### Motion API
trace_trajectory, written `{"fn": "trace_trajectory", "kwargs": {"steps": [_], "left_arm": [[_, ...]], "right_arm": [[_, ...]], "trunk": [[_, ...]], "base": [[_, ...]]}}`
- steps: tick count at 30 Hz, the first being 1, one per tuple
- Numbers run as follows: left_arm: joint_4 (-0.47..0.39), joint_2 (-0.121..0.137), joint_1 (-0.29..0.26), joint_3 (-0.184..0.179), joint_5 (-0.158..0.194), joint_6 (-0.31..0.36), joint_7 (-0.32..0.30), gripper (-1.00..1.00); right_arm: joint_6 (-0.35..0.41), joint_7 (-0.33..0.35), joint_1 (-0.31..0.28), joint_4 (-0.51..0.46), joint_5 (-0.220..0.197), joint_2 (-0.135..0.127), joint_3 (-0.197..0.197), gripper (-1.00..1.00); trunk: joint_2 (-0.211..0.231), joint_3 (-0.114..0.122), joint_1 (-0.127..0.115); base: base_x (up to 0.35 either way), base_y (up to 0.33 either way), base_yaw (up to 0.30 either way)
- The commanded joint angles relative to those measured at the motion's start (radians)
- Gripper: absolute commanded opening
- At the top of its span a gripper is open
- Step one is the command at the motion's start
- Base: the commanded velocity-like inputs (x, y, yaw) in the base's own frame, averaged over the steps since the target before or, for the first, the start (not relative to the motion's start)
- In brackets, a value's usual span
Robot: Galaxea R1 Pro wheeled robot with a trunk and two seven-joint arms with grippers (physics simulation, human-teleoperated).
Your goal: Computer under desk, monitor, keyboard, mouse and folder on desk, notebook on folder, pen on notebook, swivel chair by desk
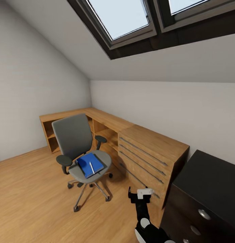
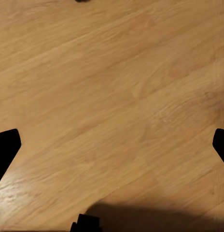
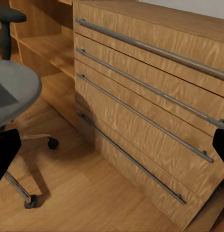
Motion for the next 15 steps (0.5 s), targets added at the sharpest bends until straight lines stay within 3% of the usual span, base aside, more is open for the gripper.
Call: {"fn": "trace_trajectory", "kwargs": {"steps": [1, 15], "left_arm": [[-0.001, -0.001, 0.0, 0.007, -0.004, -0.002, -0.007, 1.0], [0.0, -0.001, 0.0, 0.007, -0.004, -0.002, -0.007, 1.0]], "right_arm": [[-0.003, -0.006, -0.001, 0.001, -0.007, 0.0, 0.008, 1.0], [-0.003, -0.006, -0.001, 0.001, -0.007, 0.0, 0.008, 1.0]], "trunk": [[-0.001, -0.001, 0.0], [-0.001, -0.001, 0.0]], "base": [[0.098, 0.0, 0.278], [0.282, 0.0, 0.28]]}}
